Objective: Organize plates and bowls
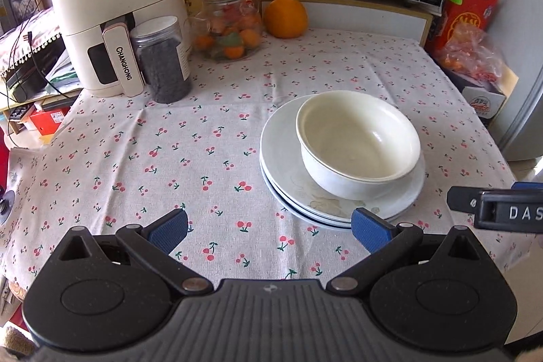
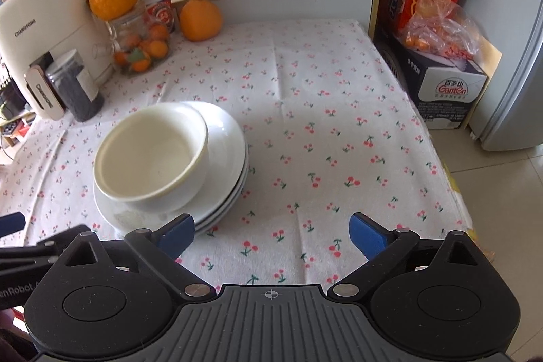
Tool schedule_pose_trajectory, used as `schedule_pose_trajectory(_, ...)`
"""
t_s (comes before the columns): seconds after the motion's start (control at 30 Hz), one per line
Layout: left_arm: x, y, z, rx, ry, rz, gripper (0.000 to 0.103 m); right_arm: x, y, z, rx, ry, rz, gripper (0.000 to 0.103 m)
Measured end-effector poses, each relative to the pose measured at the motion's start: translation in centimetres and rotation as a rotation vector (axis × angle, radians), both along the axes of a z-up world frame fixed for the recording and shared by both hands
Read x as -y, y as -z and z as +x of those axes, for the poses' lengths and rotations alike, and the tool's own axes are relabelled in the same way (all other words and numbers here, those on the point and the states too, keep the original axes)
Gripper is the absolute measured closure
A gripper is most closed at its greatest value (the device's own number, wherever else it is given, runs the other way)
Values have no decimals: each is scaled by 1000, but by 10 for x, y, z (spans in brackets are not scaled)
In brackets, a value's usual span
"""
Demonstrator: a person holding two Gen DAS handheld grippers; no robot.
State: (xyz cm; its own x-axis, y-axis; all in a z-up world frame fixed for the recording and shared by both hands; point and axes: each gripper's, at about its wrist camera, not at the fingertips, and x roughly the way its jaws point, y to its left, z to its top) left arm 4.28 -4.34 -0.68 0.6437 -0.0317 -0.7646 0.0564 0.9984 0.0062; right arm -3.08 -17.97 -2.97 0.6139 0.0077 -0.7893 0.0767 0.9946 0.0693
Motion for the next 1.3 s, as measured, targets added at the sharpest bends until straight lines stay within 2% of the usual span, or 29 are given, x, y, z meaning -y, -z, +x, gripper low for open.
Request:
schedule_pose_trajectory(0.67, -2, 6, -1, -26, -46, 15, 0, -25, 15, -2, -16, -42, -65, 4)
schedule_pose_trajectory(1.3, -3, 8, 0, -35, -45, 17, 0, -19, 11, -1, 7, -6, -54, 4)
